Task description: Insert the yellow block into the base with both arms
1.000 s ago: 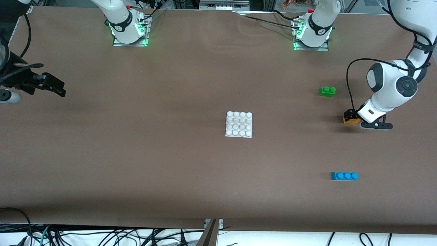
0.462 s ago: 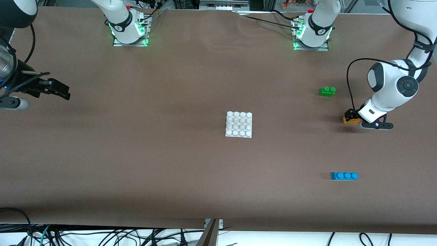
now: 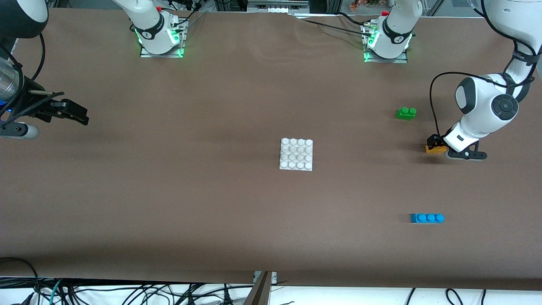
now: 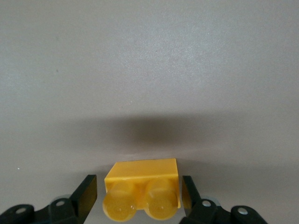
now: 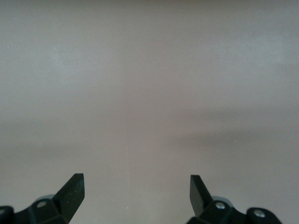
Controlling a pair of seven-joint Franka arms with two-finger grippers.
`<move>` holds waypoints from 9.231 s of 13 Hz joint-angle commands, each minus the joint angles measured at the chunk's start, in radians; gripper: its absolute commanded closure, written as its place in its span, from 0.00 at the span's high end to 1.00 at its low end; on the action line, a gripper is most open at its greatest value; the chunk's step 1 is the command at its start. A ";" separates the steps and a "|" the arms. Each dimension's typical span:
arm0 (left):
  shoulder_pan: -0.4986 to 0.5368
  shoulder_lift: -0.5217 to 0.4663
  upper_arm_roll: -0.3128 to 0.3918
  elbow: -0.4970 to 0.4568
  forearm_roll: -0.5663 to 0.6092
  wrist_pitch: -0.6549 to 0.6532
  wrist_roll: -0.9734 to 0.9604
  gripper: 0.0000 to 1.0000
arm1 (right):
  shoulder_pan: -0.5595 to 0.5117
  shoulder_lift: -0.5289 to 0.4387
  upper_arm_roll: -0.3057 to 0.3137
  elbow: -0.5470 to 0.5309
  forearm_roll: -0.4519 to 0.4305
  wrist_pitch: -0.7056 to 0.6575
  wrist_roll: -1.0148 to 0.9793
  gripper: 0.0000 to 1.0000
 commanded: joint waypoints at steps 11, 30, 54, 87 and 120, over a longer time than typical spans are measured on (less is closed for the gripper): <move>0.010 -0.072 -0.024 -0.001 0.003 -0.082 0.010 0.46 | -0.009 -0.005 -0.006 0.008 -0.004 0.005 -0.018 1.00; -0.319 0.020 -0.487 0.502 -0.063 -0.602 -0.739 0.46 | -0.044 0.004 -0.009 0.003 0.001 -0.002 -0.092 1.00; -0.547 0.396 -0.455 0.659 0.224 -0.371 -0.967 0.44 | -0.036 0.004 -0.003 0.001 0.008 -0.011 -0.076 1.00; -0.548 0.221 -0.444 0.963 0.236 -0.919 -0.936 1.00 | -0.044 -0.018 -0.011 -0.032 0.048 -0.042 -0.072 1.00; -0.380 -0.339 0.027 0.565 -0.181 -0.891 -0.174 1.00 | -0.027 -0.013 -0.003 0.020 -0.004 -0.068 -0.089 1.00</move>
